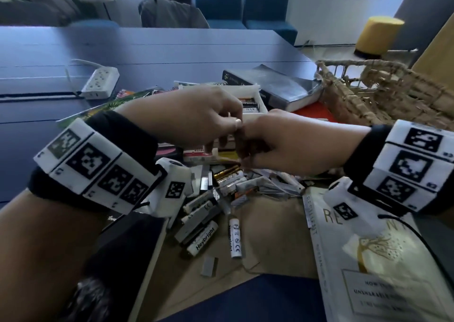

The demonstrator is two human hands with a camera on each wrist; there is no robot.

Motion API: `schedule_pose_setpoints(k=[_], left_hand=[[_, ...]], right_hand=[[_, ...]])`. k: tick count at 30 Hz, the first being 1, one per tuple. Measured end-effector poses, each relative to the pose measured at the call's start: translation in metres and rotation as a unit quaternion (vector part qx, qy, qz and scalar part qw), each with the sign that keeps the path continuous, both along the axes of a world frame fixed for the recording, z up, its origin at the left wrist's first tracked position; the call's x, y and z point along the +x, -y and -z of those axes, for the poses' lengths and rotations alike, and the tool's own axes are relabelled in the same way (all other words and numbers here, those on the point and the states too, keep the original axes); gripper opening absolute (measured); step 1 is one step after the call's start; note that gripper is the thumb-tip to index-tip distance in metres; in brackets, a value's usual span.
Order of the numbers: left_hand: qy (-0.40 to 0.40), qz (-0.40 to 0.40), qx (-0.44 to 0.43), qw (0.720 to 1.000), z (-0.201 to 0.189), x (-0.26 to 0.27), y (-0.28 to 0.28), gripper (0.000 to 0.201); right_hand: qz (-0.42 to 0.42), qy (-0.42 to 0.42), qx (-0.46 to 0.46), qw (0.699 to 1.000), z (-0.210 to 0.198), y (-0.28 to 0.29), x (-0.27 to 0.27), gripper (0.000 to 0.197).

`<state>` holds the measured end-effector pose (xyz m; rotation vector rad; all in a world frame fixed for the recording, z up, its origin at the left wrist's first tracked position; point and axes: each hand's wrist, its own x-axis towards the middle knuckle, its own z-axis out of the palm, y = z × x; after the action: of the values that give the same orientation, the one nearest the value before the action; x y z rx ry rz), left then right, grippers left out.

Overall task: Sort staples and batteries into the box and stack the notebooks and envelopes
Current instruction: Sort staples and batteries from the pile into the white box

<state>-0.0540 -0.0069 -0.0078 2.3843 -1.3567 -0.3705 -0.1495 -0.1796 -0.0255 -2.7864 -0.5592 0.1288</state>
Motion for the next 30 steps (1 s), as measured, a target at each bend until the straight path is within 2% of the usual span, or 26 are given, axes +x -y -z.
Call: schedule_pose_setpoints(k=[3, 6, 10, 16, 22, 27, 30], left_hand=[[-0.019, -0.017, -0.015, 1.000, -0.002, 0.003, -0.002, 0.033], [-0.040, -0.021, -0.040, 0.998, -0.004, 0.005, -0.006, 0.036], [-0.069, -0.035, -0.146, 0.986, -0.004, 0.005, -0.007, 0.029], [-0.068, -0.074, -0.328, 0.939, 0.002, 0.013, -0.004, 0.025], [-0.091, -0.115, -0.407, 0.902, 0.002, 0.023, -0.011, 0.018], [-0.102, -0.162, -0.477, 0.858, 0.003, 0.029, -0.015, 0.015], [-0.118, -0.172, -0.509, 0.835, 0.005, 0.033, -0.017, 0.016]], right_hand=[[0.024, 0.001, 0.044, 0.999, -0.004, 0.003, 0.006, 0.015], [0.044, -0.008, 0.097, 0.994, -0.006, 0.008, 0.009, 0.014], [0.069, -0.002, 0.183, 0.981, -0.013, 0.018, 0.017, 0.013], [0.099, 0.057, 0.285, 0.952, -0.027, 0.018, 0.032, 0.006], [0.106, 0.062, 0.366, 0.922, -0.029, 0.000, 0.059, 0.008], [0.099, 0.064, 0.412, 0.904, -0.040, -0.010, 0.080, 0.006], [0.113, 0.106, 0.453, 0.878, -0.040, -0.006, 0.084, 0.008]])
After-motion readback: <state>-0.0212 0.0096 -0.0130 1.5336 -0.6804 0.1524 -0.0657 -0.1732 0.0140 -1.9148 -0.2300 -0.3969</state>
